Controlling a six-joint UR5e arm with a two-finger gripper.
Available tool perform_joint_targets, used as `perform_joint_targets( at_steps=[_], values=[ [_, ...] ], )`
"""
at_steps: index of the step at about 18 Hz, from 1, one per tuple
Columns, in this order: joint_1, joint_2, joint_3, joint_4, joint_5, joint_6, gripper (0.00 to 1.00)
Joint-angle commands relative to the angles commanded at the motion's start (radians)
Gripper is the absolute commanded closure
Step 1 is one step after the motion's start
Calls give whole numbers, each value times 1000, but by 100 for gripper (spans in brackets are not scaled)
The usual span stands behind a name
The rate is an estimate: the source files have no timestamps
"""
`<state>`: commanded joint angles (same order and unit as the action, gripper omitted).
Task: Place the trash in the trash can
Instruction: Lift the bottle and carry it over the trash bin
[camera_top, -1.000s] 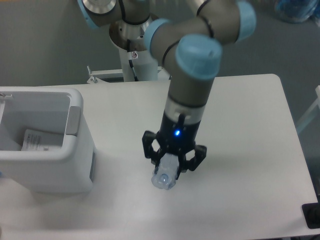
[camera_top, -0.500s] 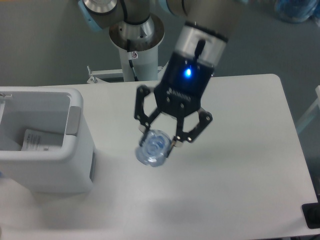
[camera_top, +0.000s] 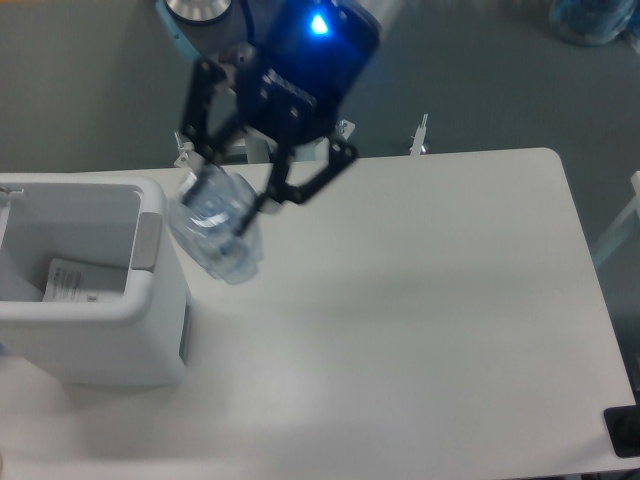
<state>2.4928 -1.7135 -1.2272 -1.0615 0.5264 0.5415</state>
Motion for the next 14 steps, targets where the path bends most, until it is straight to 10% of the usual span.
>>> perform_joint_targets(
  at_steps=[14],
  values=[
    [-141, -32, -112, 12, -78, 11, 76]
  ],
)
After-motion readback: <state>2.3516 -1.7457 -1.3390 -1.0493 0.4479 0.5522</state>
